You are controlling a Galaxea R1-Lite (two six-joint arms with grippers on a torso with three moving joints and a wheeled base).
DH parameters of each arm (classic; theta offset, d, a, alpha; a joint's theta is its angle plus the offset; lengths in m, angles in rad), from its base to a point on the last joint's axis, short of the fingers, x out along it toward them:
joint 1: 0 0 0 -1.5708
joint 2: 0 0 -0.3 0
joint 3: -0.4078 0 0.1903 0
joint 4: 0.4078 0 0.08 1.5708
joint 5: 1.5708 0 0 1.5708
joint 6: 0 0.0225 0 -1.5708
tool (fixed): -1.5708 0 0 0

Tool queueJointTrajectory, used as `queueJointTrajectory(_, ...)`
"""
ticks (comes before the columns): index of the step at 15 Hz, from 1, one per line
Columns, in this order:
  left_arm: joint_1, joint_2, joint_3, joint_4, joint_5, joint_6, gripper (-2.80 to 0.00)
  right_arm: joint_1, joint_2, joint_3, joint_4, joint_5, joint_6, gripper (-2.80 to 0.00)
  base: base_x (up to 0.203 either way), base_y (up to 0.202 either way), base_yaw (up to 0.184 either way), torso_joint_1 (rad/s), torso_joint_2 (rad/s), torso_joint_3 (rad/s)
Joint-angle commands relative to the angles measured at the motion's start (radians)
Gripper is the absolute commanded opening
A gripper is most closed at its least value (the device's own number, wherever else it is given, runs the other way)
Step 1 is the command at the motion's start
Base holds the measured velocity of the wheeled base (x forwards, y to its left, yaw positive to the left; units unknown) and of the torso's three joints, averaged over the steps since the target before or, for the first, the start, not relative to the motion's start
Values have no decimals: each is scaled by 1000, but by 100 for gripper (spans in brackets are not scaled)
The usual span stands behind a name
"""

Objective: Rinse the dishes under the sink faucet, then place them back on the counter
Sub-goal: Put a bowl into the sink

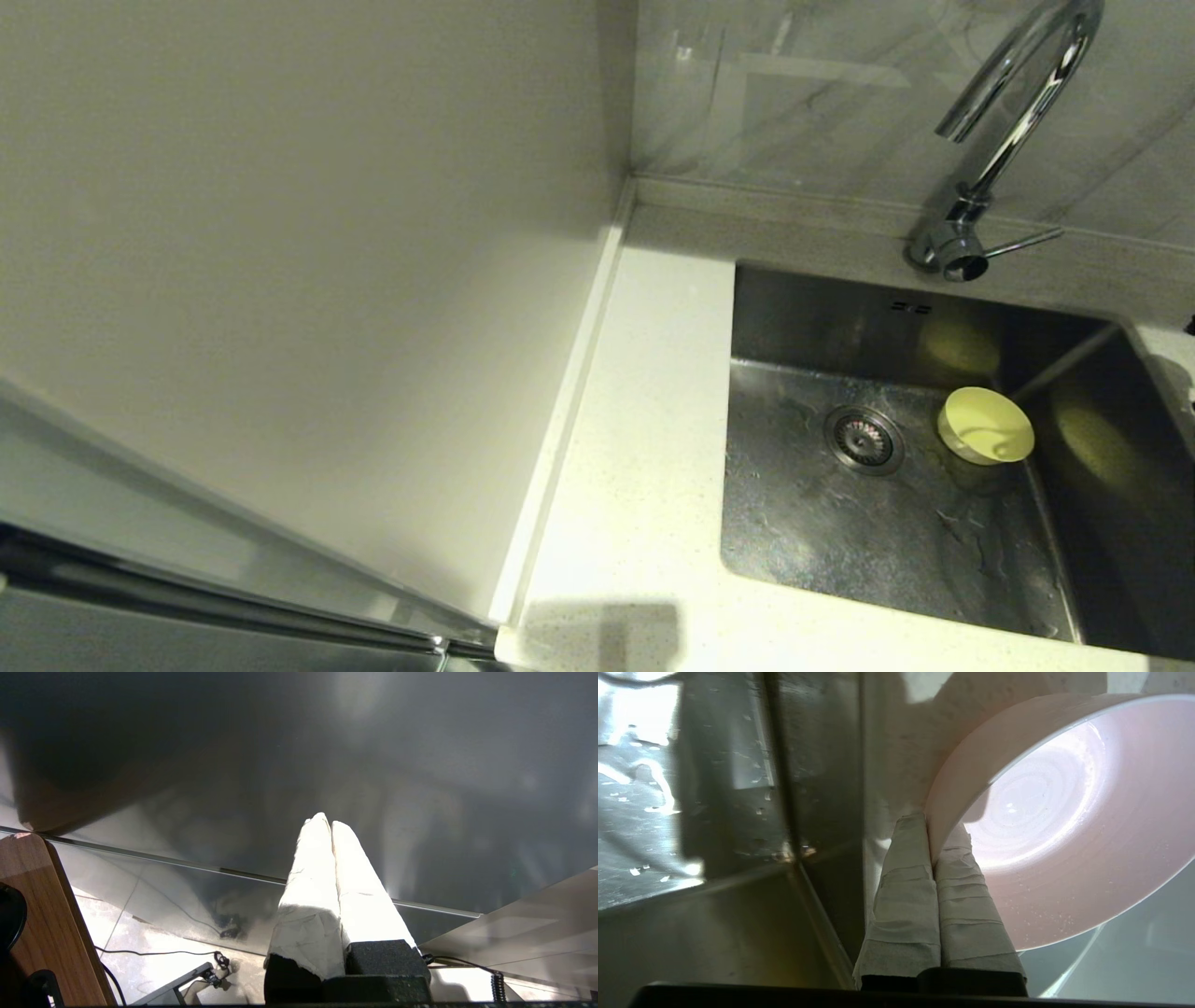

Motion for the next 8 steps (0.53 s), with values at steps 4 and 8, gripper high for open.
queueJointTrajectory(4,0,0,3,0,0,0,-280,52,-72,62,-1,29,-25,-280,0,0,0,0,0,0)
queueJointTrajectory(8,0,0,3,0,0,0,-280,164,-183,177,-6,29,-20,-280,0,0,0,0,0,0)
